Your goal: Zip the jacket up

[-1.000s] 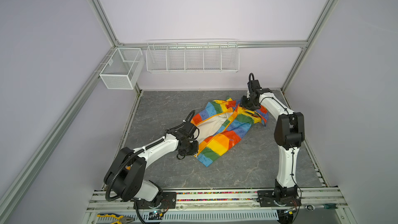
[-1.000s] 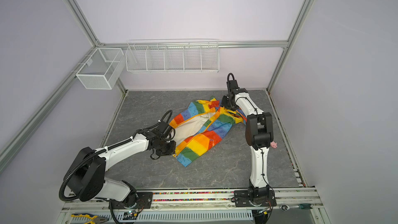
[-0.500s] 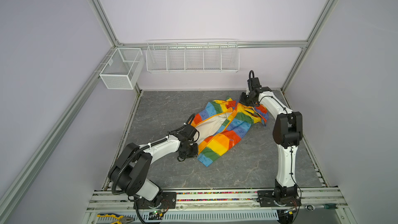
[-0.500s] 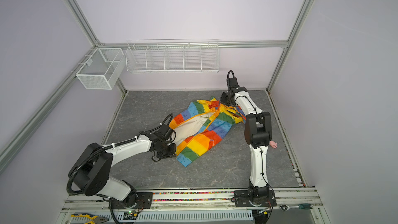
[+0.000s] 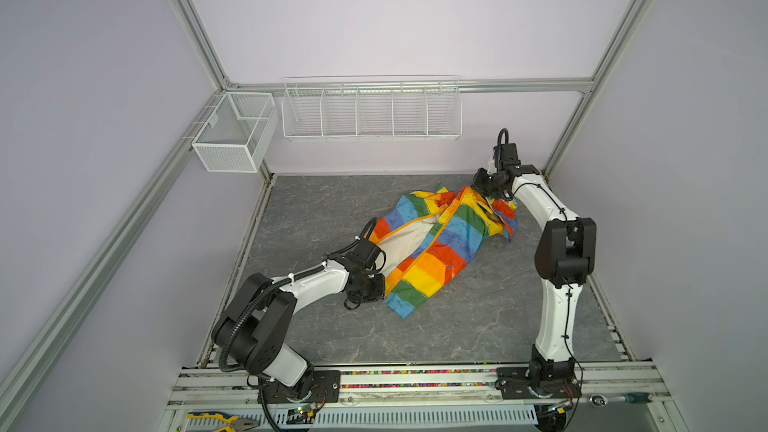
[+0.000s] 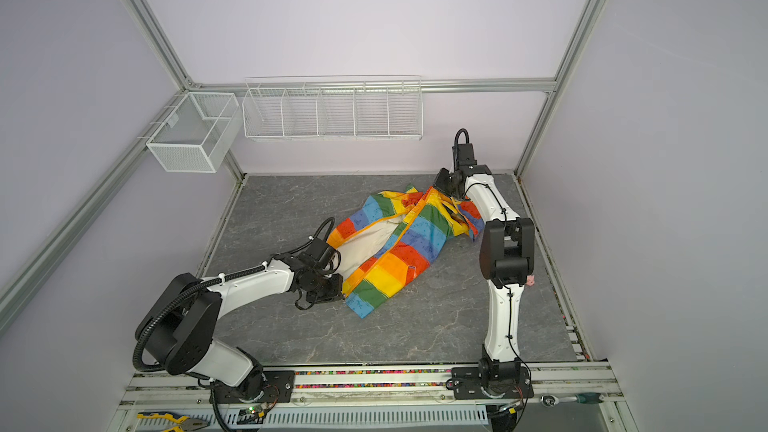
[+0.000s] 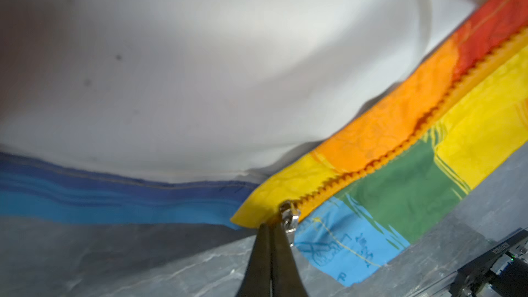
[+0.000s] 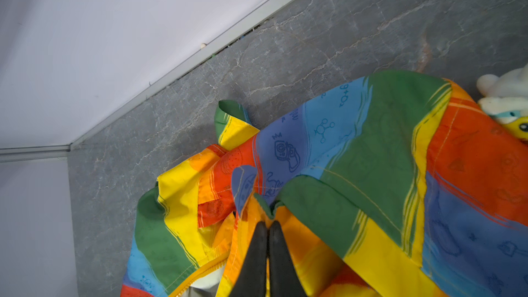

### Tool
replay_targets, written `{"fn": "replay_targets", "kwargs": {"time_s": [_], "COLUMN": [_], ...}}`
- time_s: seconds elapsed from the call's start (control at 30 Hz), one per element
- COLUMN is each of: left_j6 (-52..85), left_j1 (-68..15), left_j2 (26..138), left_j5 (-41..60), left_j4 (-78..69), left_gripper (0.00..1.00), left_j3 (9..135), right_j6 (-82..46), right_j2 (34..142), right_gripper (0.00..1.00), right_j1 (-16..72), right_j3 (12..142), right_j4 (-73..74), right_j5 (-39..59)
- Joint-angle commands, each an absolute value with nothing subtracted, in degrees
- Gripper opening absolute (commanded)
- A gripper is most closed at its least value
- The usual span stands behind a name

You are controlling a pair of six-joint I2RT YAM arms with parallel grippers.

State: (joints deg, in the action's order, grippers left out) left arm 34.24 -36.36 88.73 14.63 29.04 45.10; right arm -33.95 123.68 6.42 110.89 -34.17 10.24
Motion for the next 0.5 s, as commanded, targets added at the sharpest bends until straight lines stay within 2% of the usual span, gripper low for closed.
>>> {"fn": "replay_targets", "kwargs": {"time_s": [0.0,0.13,0.23,0.47], "left_j6": [34.3,34.1,33.4,32.0], "left_j1": [-36.2,-36.2,-36.1,-34.2], "left_j2": [91.8,91.6,89.5,81.3], "left_j5": [12.2,12.0,11.3,9.2], "left_j4": [30.4,31.1,33.6,41.5], "left_gripper": [0.0,0.0,0.0,0.36], "left_j3": [43.2,44.1,45.9,50.5], "right_j6": [-37.2,-37.3,-37.2,-34.6], "right_j2": [125.2,128.1,128.9,126.1], "right_gripper": [0.07,0.07,0.15,0.47], "right_j1": [5.6,5.7,5.7,5.8], "right_j3": [112.0,115.3,115.6,114.3], "right_j4": [-31.1,-33.9,-35.1,-38.0], "right_j5": [12.8,13.0,12.5,10.9]}}
